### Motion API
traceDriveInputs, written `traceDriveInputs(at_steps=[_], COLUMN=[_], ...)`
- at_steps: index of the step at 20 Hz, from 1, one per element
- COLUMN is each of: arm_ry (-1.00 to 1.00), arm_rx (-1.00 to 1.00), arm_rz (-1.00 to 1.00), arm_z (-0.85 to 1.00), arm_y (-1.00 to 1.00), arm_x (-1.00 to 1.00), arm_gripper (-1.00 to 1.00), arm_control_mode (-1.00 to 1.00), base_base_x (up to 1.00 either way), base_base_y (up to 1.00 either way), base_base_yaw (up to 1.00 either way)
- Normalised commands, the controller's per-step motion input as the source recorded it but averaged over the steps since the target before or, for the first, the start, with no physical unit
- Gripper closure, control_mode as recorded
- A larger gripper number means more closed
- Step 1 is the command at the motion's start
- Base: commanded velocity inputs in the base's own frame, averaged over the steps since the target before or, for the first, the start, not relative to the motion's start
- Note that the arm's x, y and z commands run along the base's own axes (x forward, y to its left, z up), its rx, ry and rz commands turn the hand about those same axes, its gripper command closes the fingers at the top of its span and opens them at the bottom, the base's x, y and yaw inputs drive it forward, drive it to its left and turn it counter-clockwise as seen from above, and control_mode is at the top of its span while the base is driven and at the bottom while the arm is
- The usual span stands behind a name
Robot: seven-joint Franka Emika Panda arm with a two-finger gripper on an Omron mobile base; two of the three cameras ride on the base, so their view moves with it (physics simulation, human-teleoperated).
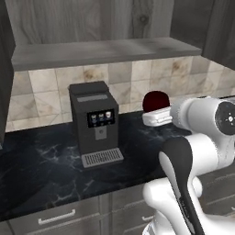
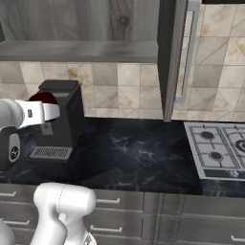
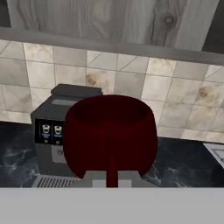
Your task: Move the mug from next to the sink to the open cabinet. Then, move the bowl with the avocado to the fridge to clear the area for faucet cleaning.
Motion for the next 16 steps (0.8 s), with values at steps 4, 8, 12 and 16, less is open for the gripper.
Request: traceDriveInputs(at_steps=[4,8,12,16], arm_ry=[-0.05,-0.23,-0.11,0.01], arm_rx=[0.00,0.00,0.01,0.03], arm_rz=[0.00,0.00,0.00,0.00], arm_z=[0.34,1.00,0.86,0.71], arm_y=[0.02,0.00,0.00,0.00], arm_x=[-0.20,-0.57,-0.11,0.01], arm_gripper=[1.00,1.00,1.00,1.00], arm_control_mode=[-1.00,-1.00,-1.00,-1.00], base_base_x=[-0.01,0.00,0.00,0.00], base_base_y=[0.03,0.00,0.00,0.00], base_base_yaw=[0.00,0.00,0.00,0.00])
